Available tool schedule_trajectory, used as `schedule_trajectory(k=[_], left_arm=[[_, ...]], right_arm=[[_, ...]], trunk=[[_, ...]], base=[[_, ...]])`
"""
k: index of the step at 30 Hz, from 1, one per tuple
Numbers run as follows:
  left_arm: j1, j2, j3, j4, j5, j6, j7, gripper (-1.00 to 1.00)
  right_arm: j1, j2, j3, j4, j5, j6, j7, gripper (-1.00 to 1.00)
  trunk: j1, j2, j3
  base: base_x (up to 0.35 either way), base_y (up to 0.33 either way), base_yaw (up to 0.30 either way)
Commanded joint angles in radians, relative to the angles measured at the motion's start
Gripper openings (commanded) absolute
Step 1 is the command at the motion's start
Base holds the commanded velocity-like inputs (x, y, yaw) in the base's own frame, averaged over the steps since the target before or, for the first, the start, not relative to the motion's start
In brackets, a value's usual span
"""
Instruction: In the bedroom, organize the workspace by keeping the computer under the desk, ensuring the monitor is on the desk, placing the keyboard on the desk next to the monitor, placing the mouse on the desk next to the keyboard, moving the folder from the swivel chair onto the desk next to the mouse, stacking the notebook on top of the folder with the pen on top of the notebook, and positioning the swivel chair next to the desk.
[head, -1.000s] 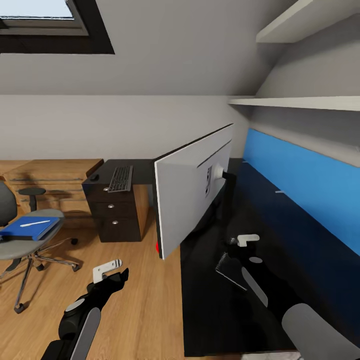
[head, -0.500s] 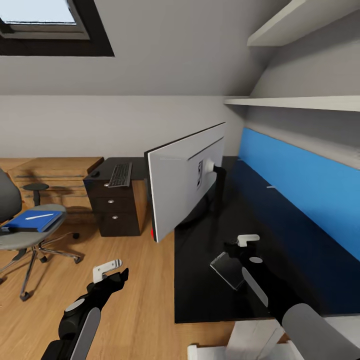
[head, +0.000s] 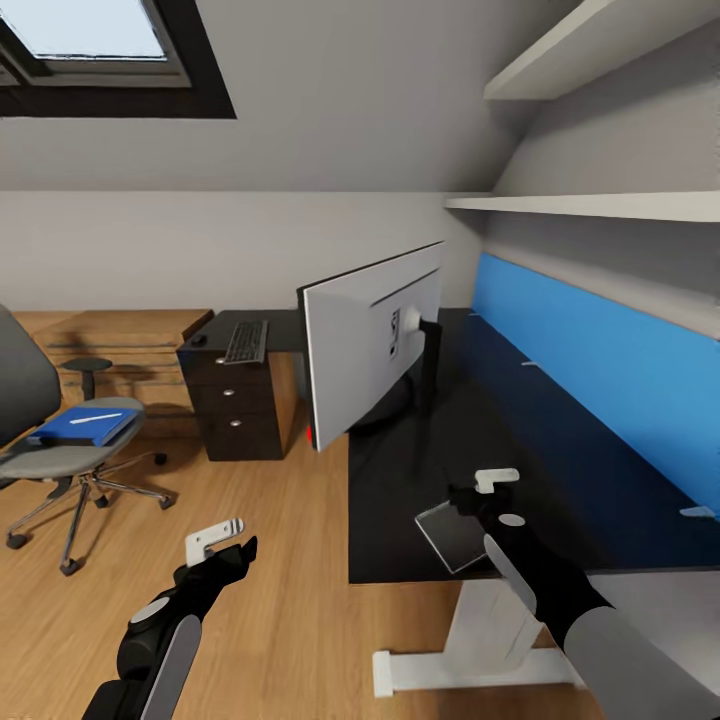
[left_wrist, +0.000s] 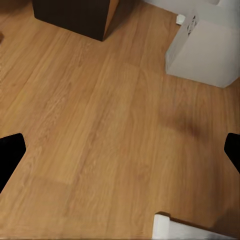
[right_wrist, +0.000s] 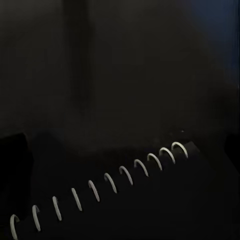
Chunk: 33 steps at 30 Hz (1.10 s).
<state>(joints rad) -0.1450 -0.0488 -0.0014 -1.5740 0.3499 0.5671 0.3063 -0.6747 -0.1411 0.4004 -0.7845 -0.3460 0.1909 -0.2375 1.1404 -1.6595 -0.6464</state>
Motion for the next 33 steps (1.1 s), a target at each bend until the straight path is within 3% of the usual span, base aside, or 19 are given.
schedule_trajectory(k=[1,14,33], left_arm=[[-0.001,0.000,0.000,-0.001,0.011,0.003,0.008,1.00],[-0.001,0.000,0.000,-0.001,0.011,0.004,0.008,1.00],[-0.001,0.000,0.000,-0.001,0.011,0.005,0.008,1.00]], right_arm=[[0.000,-0.002,0.008,0.026,-0.012,0.010,-0.008,1.00],[0.000,-0.002,0.008,0.026,0.004,0.010,-0.008,1.00],[0.000,-0.002,0.008,0.024,0.004,0.010,-0.008,1.00]], trunk=[[0.000,-0.001,-0.001],[0.000,-0.001,-0.001],[0.000,-0.001,-0.001]], base=[[-0.226,0.000,0.000],[-0.186,0.000,0.000],[-0.015,0.000,0.000]])
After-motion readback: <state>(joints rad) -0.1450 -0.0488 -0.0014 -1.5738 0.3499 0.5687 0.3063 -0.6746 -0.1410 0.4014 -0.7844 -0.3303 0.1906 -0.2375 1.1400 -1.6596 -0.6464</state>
